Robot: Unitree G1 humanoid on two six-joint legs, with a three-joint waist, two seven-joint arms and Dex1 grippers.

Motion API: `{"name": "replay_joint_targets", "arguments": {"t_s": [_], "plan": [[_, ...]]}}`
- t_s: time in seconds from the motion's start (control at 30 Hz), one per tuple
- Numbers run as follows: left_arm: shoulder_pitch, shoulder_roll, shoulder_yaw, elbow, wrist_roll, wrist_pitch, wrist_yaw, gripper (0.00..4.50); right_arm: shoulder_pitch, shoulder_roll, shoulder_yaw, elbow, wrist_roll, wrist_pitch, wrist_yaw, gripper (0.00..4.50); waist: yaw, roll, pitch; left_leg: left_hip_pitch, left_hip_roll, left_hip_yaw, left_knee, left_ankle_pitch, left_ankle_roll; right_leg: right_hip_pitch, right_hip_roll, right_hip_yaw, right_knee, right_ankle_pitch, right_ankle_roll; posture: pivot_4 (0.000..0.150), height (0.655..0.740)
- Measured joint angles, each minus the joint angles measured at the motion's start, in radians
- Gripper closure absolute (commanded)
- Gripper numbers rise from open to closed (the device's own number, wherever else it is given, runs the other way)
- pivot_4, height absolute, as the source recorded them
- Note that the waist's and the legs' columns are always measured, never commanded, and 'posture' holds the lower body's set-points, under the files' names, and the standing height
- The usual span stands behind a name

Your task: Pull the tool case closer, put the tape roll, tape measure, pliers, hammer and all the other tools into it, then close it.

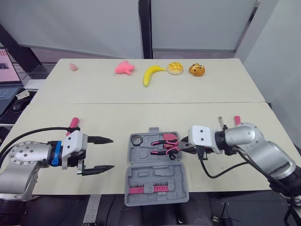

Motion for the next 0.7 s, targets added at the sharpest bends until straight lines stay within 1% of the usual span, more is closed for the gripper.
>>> {"name": "replay_joint_targets", "arguments": {"t_s": [0.1,0.23,0.53,0.7], "plan": [[0.014,0.006,0.000,-0.016,0.001,-0.002,-0.002,0.00,-0.049,0.058,0.051,0.029,-0.021,0.030,0.000,3.27,0.000,0.000,0.000,0.000,0.000,0.000,0.000,0.000,0.000,0.000,0.000,0.000,0.000,0.000,0.000,0.150,0.7400],[0.034,0.014,0.000,-0.016,0.006,-0.007,-0.009,0.00,-0.083,0.095,0.104,0.065,-0.050,0.045,0.004,3.27,0.000,0.000,0.000,0.000,0.000,0.000,0.000,0.000,0.000,0.000,0.000,0.000,0.000,0.000,0.000,0.150,0.7400],[0.036,0.015,0.000,-0.006,0.025,-0.047,-0.016,0.00,-0.123,0.204,0.168,0.182,-0.101,0.054,0.000,3.27,-0.001,0.000,0.000,0.000,0.000,-0.001,0.000,0.000,0.000,0.000,0.000,-0.001,0.001,0.000,0.000,0.150,0.7400],[0.037,0.015,0.000,0.011,0.033,-0.059,-0.017,0.00,-0.139,0.260,0.191,0.253,-0.131,0.024,-0.002,3.27,-0.001,0.000,0.000,0.000,0.000,-0.001,0.000,0.000,0.000,0.000,0.000,-0.001,0.001,0.000,0.000,0.150,0.7400]]}}
